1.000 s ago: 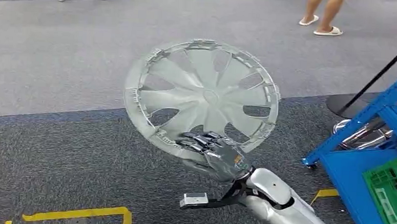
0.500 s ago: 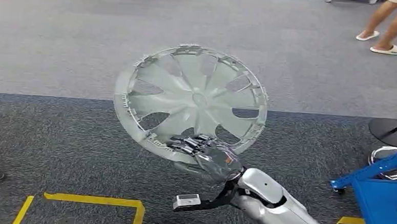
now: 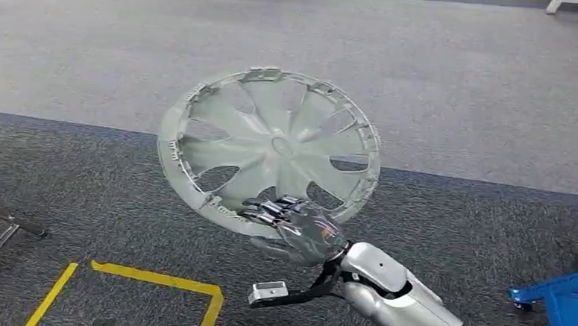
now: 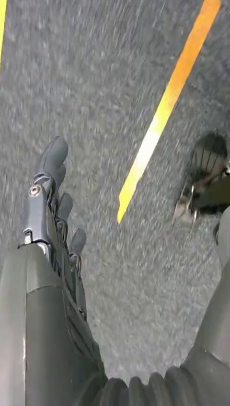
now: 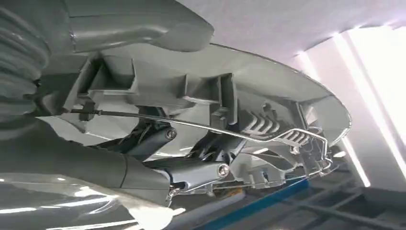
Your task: Take the parts from the cabinet and place them on the table.
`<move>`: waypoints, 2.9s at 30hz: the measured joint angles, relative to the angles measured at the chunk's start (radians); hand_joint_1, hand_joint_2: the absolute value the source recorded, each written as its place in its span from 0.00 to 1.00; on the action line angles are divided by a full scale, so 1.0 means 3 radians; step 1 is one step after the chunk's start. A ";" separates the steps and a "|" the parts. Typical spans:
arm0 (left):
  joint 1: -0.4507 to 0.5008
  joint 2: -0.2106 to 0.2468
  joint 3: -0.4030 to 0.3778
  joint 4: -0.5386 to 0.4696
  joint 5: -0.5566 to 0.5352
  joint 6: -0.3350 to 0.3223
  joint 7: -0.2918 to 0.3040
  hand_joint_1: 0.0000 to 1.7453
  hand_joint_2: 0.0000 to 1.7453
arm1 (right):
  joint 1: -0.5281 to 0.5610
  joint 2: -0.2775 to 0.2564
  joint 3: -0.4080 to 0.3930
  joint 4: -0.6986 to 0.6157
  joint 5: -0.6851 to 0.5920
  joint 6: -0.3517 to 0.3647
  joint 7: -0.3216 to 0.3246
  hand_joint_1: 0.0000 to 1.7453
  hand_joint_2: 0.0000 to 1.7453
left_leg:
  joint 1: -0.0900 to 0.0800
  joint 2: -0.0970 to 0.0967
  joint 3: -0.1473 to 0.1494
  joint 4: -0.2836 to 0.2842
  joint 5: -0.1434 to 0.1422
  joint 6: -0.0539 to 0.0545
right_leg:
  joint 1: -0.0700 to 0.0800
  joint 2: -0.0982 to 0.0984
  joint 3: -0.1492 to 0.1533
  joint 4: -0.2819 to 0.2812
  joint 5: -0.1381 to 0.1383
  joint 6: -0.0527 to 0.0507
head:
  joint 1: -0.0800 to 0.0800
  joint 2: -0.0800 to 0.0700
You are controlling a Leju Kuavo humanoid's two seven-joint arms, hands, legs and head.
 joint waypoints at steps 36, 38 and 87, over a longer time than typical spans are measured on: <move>-0.0032 -0.0042 -0.0100 0.0000 -0.0239 -0.0024 0.0131 0.00 1.00 | -0.0357 0.0084 0.0092 0.0122 0.0136 0.0163 0.0095 1.00 1.00 | 0.0023 -0.0077 0.0088 -0.0175 -0.0043 0.0022 | -0.0005 -0.0160 0.0047 -0.0069 -0.0028 0.0149 | -0.0019 0.0000; -0.0048 -0.0041 -0.0106 -0.0001 -0.0248 -0.0023 0.0135 0.00 1.00 | -0.0387 0.0084 0.0106 0.0134 0.0127 0.0167 0.0098 1.00 1.00 | 0.0038 -0.0145 0.0101 -0.0197 -0.0040 0.0051 | -0.0022 0.0159 -0.0081 0.0205 -0.0163 0.0151 | -0.0001 -0.0001; -0.0114 -0.0078 -0.0187 -0.0001 -0.0474 -0.0074 0.0086 0.00 1.00 | -0.0352 0.0203 0.0268 0.0254 0.0206 0.0209 0.0276 1.00 1.00 | 0.0082 -0.0211 -0.0401 0.0820 -0.0483 -0.0131 | -0.0047 0.0190 -0.0109 -0.0055 0.0161 0.0022 | -0.0062 0.0000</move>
